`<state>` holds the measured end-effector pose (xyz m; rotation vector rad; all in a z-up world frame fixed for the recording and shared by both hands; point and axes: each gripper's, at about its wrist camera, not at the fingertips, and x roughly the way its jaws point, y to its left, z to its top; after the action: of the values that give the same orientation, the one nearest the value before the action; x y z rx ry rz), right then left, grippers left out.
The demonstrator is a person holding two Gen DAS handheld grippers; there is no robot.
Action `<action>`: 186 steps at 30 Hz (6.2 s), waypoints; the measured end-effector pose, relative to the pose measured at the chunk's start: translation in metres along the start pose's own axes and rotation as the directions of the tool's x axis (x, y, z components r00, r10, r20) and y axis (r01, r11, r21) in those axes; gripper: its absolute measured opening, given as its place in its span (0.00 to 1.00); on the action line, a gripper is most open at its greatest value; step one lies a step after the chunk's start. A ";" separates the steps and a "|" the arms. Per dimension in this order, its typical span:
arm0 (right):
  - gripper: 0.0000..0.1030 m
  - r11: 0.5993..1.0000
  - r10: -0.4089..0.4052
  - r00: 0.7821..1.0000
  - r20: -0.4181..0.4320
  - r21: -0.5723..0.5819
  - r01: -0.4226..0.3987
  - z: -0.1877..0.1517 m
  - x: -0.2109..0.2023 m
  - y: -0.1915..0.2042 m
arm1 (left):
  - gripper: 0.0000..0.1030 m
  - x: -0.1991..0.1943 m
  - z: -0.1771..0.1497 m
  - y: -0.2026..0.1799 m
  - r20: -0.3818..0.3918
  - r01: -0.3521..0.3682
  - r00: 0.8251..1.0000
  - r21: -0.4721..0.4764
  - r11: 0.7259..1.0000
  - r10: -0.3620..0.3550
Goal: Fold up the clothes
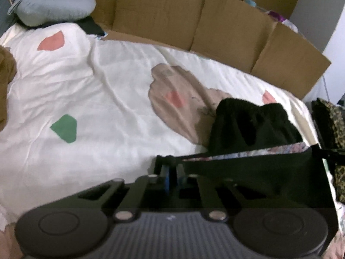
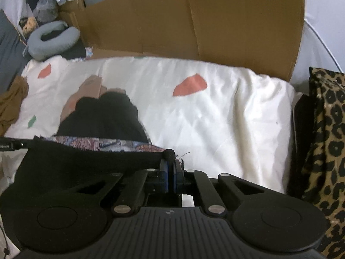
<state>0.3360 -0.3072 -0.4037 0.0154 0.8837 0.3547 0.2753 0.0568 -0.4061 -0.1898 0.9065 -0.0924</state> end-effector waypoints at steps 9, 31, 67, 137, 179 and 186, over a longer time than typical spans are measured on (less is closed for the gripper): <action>0.03 0.999 -0.025 0.999 0.030 0.023 0.024 0.012 0.001 -0.006 | 0.03 0.000 0.008 0.001 0.022 -0.015 1.000 0.035 0.999 0.014; 0.38 0.999 -0.007 0.995 -0.097 0.041 0.011 -0.004 0.043 -0.008 | 0.37 0.026 -0.003 0.003 -0.059 -0.032 0.998 0.067 0.997 0.036; 0.06 0.996 -0.059 0.992 0.115 0.079 0.050 0.023 -0.035 -0.007 | 0.06 -0.060 0.015 -0.015 0.176 -0.030 0.984 0.085 0.996 0.014; 0.16 0.999 0.014 0.999 0.038 0.049 -0.016 0.069 0.029 0.054 | 0.24 0.031 0.071 -0.085 0.029 0.088 0.995 0.150 0.985 -0.094; 0.23 0.996 0.081 0.997 -0.015 -0.041 -0.081 0.035 0.053 0.065 | 0.45 0.030 0.044 -0.104 0.039 0.107 0.993 0.158 0.982 -0.114; 0.23 0.995 0.063 0.998 -0.005 -0.078 -0.063 0.017 0.041 0.070 | 0.45 0.043 0.024 -0.123 -0.017 0.151 0.988 0.242 0.959 -0.151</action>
<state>0.3521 -0.2263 -0.4121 -0.0290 0.8724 0.4476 0.3206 -0.0677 -0.3995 -0.0309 0.8697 -0.3433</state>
